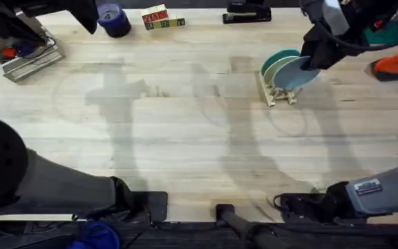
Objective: Pick up the plates from the table one by one and place each into a slot on the dish rack.
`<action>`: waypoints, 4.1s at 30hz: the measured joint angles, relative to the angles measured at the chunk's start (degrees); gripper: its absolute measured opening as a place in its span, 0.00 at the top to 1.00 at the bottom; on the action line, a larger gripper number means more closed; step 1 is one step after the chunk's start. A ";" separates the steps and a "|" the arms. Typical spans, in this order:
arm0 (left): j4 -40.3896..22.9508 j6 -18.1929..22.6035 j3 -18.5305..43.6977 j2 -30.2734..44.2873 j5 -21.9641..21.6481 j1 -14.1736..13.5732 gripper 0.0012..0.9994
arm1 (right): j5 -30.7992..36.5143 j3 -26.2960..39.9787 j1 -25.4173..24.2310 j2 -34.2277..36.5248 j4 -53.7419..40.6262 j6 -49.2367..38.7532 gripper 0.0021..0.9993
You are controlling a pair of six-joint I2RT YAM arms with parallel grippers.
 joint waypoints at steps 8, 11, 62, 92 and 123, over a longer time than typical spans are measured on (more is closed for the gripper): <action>0.02 0.00 0.00 0.00 -0.02 0.02 0.00 | -0.88 0.00 0.00 0.00 0.32 -2.43 0.97; 0.00 0.00 0.00 0.01 -0.02 0.01 0.01 | -1.18 0.00 0.00 0.12 0.36 -2.97 0.97; 0.00 -0.02 0.00 0.02 0.00 0.02 0.00 | -1.31 -0.15 -1.55 9.01 -0.52 -2.96 0.97; 0.01 0.00 0.00 0.00 -0.02 0.00 0.00 | -1.30 -0.15 -1.62 8.99 -1.11 -2.33 0.69; 0.00 0.00 0.00 0.00 -0.02 0.00 0.00 | -1.33 -0.20 -1.62 -4.77 0.15 -2.35 0.69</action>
